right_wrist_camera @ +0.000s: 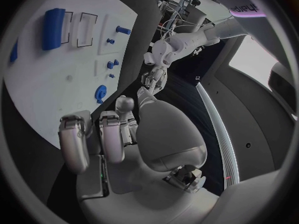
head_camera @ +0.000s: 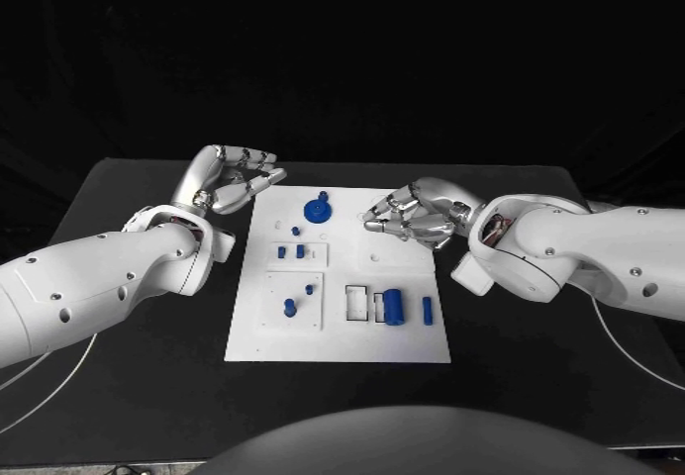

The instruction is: Assemble the parts on the task board

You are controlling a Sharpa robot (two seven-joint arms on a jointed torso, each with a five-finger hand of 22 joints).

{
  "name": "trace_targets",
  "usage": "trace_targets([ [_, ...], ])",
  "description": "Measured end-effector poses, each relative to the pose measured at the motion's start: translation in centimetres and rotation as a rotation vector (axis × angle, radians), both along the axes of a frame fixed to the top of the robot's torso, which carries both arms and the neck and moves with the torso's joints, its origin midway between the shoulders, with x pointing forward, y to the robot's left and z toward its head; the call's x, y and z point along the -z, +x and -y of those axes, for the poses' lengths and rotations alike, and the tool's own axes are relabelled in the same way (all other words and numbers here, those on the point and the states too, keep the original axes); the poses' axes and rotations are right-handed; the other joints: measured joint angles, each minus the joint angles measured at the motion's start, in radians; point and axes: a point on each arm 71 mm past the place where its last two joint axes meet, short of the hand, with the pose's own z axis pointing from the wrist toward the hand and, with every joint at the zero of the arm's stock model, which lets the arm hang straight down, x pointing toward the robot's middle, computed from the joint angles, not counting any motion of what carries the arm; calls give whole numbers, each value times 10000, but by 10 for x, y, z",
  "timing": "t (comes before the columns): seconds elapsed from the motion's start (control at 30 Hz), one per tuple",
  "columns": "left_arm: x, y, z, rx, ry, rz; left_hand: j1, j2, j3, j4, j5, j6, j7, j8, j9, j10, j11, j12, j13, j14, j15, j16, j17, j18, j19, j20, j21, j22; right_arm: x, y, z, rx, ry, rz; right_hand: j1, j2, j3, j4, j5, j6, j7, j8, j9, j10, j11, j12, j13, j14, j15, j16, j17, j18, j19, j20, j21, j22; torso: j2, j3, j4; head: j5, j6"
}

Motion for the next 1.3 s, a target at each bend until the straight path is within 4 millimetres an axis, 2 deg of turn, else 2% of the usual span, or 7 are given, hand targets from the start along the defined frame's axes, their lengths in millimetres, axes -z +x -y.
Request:
trace_targets([
  [0.03,0,0,1,13,-5,-2,0,0,0,0,0,0,0,0,0,0,0,0,0,0,0,0,0,0,0,0,0,0,1,-2,4,129,34,-156,-33,33,-153,80,0,-17,-15,64,10,1243,-20,1097,1502,-7,-35,0,0,-1,-3,-69,0,0,0,-1,0,-55,0],
  [0.1,0,0,2,41,-17,-7,0,0,0,0,0,0,0,0,0,0,0,0,0,0,0,0,0,0,0,0,0,0,2,-5,12,389,74,-477,-166,164,-412,117,38,-36,-34,178,34,3158,70,2441,2454,-7,-35,0,0,-1,-4,-107,0,0,4,-1,3,-157,0],
  [0.2,1,0,4,70,-34,-19,39,38,0,0,0,0,0,0,0,0,0,0,0,0,0,0,0,1,0,0,0,0,4,-10,20,661,53,-836,-485,255,-821,148,97,-10,-79,342,75,3955,-34,3119,2513,-7,-34,0,0,-1,-2,-141,0,-1,6,-1,8,-289,0],
  [0.37,1,0,6,96,-63,-39,39,39,0,0,0,0,0,0,0,0,0,0,0,0,0,0,-1,0,0,0,0,0,9,-16,31,1028,-159,-1451,-1277,294,-1540,157,350,298,26,546,122,4019,109,3141,2518,1,-25,0,0,0,-2,-141,0,-1,8,-1,10,-513,0],
  [0.53,1,0,7,105,-90,-60,39,39,0,0,0,0,0,0,0,0,0,0,0,0,0,0,-1,0,0,0,0,0,15,-20,36,1182,-537,-2054,-1965,507,-2069,189,697,665,280,712,177,4001,378,3141,2525,27,256,0,0,-1,-2,81,0,-2,10,-12,10,-639,0],
  [0.9,1,0,7,105,-118,-84,39,39,-27,27,0,0,0,0,-8,0,0,0,0,0,0,0,-2,1,0,0,0,0,30,-25,34,769,-1807,-3156,-1699,699,-2184,116,715,1240,105,1044,451,4000,377,3141,2526,27,256,0,-1,-1,-3,152,0,-2,9,6,21,-667,0],
  [1.3,1,0,6,90,-126,-97,39,39,-27,27,0,0,0,0,-7,0,0,0,0,0,0,0,-1,0,0,0,0,0,45,-28,27,-36,-3313,-4100,-1515,700,-2166,59,639,974,167,1135,711,4000,377,3141,2526,-11,218,0,7,-1,-3,151,0,-4,16,18,15,-589,0],
])
